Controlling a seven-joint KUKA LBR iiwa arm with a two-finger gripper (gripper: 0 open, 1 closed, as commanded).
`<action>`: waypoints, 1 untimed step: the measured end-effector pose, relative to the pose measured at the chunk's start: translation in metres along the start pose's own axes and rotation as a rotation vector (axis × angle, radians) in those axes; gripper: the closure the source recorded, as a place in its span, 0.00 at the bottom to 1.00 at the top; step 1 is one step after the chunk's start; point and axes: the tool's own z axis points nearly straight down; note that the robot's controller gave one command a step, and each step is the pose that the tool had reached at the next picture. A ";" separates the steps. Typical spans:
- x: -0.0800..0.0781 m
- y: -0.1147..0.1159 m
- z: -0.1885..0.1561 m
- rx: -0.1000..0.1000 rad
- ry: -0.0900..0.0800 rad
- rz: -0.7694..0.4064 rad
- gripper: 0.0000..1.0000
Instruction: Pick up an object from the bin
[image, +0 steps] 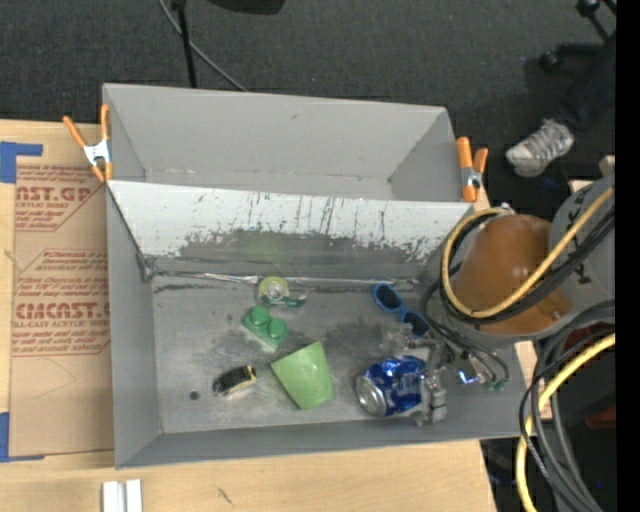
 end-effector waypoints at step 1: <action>-0.001 -0.011 -0.013 0.000 0.001 0.084 0.00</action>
Offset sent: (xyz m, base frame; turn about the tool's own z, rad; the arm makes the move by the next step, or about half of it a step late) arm 0.0030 -0.0114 0.0128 0.0850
